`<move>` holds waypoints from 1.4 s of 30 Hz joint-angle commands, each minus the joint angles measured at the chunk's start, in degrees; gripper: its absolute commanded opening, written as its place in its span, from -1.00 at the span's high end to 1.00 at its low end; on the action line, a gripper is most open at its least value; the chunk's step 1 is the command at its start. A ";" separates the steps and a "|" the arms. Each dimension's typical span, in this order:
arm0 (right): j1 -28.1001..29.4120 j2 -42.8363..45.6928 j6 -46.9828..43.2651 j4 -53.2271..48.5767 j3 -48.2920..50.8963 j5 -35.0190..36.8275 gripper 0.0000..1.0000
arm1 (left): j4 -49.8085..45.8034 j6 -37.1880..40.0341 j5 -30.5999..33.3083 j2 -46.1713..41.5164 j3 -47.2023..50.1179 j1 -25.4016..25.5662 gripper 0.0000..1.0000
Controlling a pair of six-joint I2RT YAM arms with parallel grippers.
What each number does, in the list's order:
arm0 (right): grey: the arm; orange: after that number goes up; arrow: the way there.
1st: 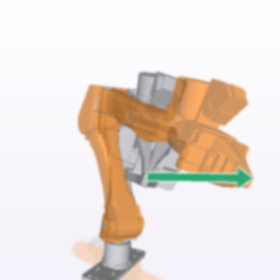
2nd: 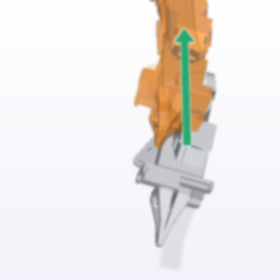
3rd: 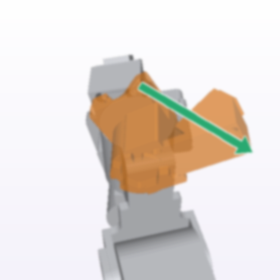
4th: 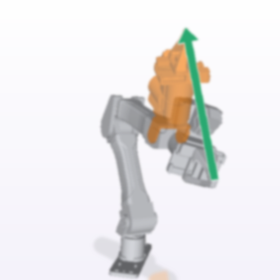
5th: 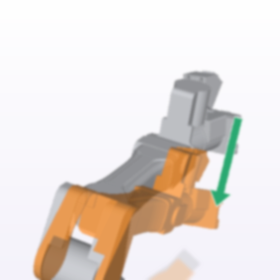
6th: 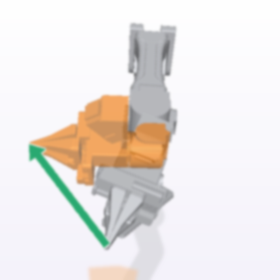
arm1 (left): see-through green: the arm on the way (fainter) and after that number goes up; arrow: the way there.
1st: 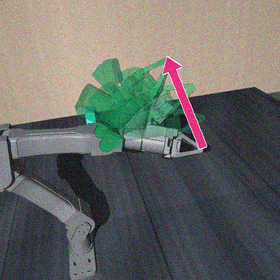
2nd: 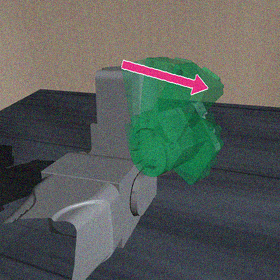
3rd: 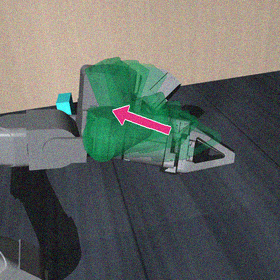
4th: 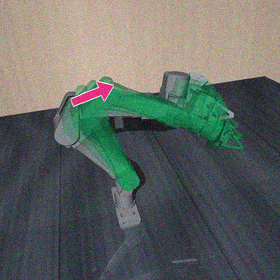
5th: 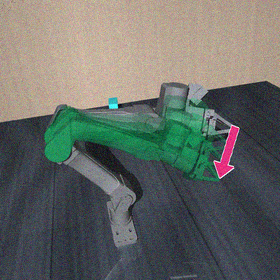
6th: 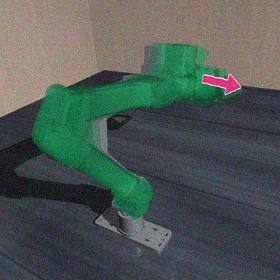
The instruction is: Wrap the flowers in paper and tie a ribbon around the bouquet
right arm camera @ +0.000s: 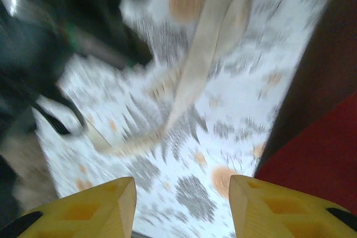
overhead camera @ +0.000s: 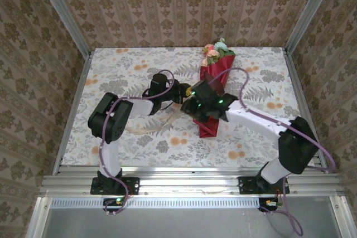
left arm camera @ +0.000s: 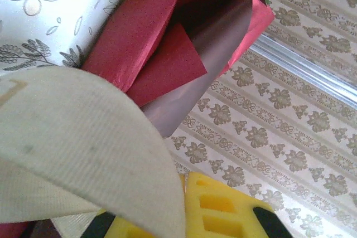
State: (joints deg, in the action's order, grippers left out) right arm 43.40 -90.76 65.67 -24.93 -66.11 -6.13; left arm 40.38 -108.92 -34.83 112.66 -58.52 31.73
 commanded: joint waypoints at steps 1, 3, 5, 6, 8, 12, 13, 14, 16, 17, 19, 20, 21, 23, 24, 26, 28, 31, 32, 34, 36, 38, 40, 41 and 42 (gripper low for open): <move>4.00 -6.81 -7.32 -3.18 -3.97 2.43 -0.01 | 1.64 -3.02 -3.89 1.62 -1.14 -1.33 1.00; 6.11 -10.47 -7.09 -3.94 -6.90 4.56 -0.04 | 1.72 -3.79 -4.46 2.24 -1.03 -2.15 1.00; 7.91 -13.52 -6.50 -4.00 -9.48 7.72 -0.10 | 1.79 -4.53 -5.20 2.95 -0.69 -3.01 1.00; 8.39 -14.87 -6.02 -3.84 -10.49 9.13 -0.13 | 1.90 -4.91 -5.53 3.38 -0.55 -3.39 1.00; 9.05 -17.99 -4.13 -3.40 -12.79 11.24 -0.16 | 2.79 -6.22 -5.88 4.41 -0.03 -4.06 1.00; 9.54 -23.31 -0.83 -5.55 -17.67 15.37 -0.17 | 5.10 -9.02 -6.17 6.30 0.27 -4.96 1.00; 9.67 -24.37 -0.20 -7.22 -18.47 16.08 -0.18 | 5.10 -9.11 -6.25 6.56 0.09 -5.22 1.00; 9.61 -25.36 0.25 -7.61 -19.26 16.70 -0.18 | 4.86 -9.09 -6.47 6.82 -0.16 -5.18 1.00; 9.65 -27.53 0.95 -9.09 -20.98 17.40 -0.17 | 4.76 -9.20 -6.72 7.24 -0.39 -5.25 1.00; 9.53 -28.55 0.95 -9.71 -21.91 17.70 -0.16 | 4.73 -9.24 -6.92 7.47 -0.49 -5.18 1.00; 9.53 -30.06 0.96 -10.08 -23.17 18.25 -0.13 | 4.86 -9.29 -7.27 7.83 -0.56 -5.24 1.00; 9.51 -30.89 1.11 -10.34 -23.87 18.42 -0.09 | 4.92 -9.28 -7.36 7.99 -0.62 -6.74 1.00; 9.27 -31.48 1.13 -10.42 -24.34 18.28 0.00 | 4.95 -9.29 -7.50 8.01 -0.60 -6.85 1.00; 9.01 -32.35 1.13 -10.42 -25.01 17.65 0.36 | 4.84 -9.29 -7.55 7.99 -0.62 -6.83 1.00; 8.97 -32.45 1.13 -10.49 -25.13 17.29 0.49 | 4.80 -9.26 -7.65 8.09 -0.60 -6.87 1.00; 8.96 -32.08 0.96 -11.14 -25.00 17.05 0.76 | 4.80 -9.30 -7.81 8.05 -0.57 -6.98 1.00; 8.73 -31.01 0.78 -12.11 -24.60 16.72 1.00 | 4.90 -9.29 -7.76 8.01 -0.60 -7.12 1.00; 8.15 -27.16 -0.61 -13.21 -23.03 15.51 1.00 | 4.82 -9.20 -7.84 7.88 -0.57 -7.16 1.00; 7.76 -25.39 -1.51 -13.37 -22.31 14.65 1.00 | 4.74 -9.13 -7.85 7.76 -0.50 -7.09 1.00; 6.63 -22.70 -3.52 -14.86 -21.61 11.70 1.00 | 4.53 -8.87 -7.87 7.59 -0.58 -7.12 1.00; 5.28 -20.24 -6.18 -16.74 -20.92 7.82 1.00 | 4.64 -8.93 -7.87 7.57 -0.70 -7.03 1.00; 3.14 -18.31 -9.26 -18.21 -20.52 0.50 1.00 | 4.79 -9.11 -7.87 7.52 -0.95 -6.69 1.00; 0.84 -17.15 -12.23 -20.78 -20.67 -7.26 1.00 | 4.94 -9.24 -7.66 7.48 -1.17 -6.27 1.00; -0.22 -16.52 -13.91 -22.52 -20.84 -10.46 1.00 | 4.90 -9.42 -7.54 7.48 -1.35 -6.01 1.00; -0.96 -16.11 -15.42 -24.81 -21.21 -12.47 1.00 | 4.93 -9.45 -7.39 7.48 -1.46 -5.95 1.00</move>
State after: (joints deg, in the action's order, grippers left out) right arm 44.47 -108.47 56.77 -41.74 -87.37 -7.49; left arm 43.38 -117.49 -41.63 120.05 -58.52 25.12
